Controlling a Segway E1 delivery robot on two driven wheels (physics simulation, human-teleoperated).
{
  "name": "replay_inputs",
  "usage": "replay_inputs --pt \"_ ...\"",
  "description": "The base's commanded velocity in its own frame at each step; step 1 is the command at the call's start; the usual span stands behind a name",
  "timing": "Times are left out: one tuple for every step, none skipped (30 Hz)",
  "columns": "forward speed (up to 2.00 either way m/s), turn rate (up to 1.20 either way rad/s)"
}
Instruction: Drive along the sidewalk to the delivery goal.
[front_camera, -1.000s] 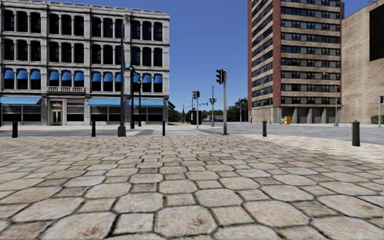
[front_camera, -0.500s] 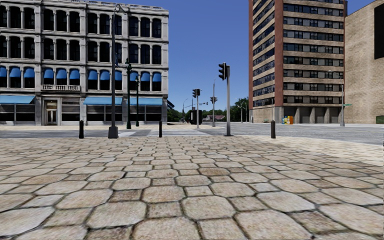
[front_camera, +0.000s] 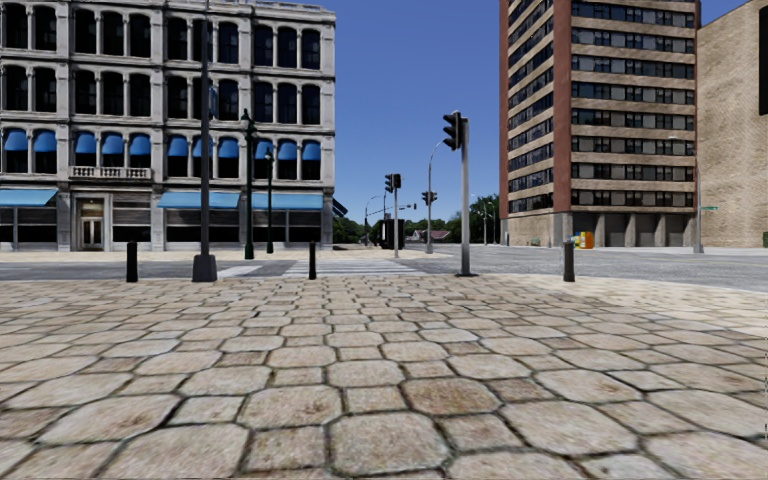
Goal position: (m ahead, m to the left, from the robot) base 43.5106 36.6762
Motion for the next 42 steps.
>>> replay_inputs --pt "2.0 0.0" --pt "2.0 0.0" --pt "2.0 0.0" --pt "2.0 0.0" --pt "2.0 0.0" --pt "2.0 0.0" --pt "2.0 0.0" --pt "2.0 0.0" --pt "2.0 0.0" --pt "2.0 0.0" --pt "2.0 0.0" --pt "2.0 0.0" --pt "2.0 0.0" --pt "2.0 0.0" --pt "2.0 0.0" --pt "2.0 0.0" --pt "2.0 0.0" --pt "2.0 0.0" --pt "2.0 0.0" --pt "2.0 0.0" --pt "2.0 0.0" --pt "2.0 0.0" --pt "2.0 0.0" --pt "2.0 0.0" --pt "2.0 0.0" --pt "2.0 0.0" --pt "2.0 0.0" --pt "2.0 0.0" --pt "2.0 0.0" --pt "2.0 0.0" --pt "2.0 0.0" --pt "2.0 0.0" --pt "2.0 0.0" --pt "2.0 0.0" --pt "2.0 0.0" --pt "2.0 0.0" --pt "2.0 0.0" --pt "2.0 0.0" --pt "2.0 0.0" --pt "2.0 0.0" --pt "2.0 0.0" --pt "2.0 0.0"
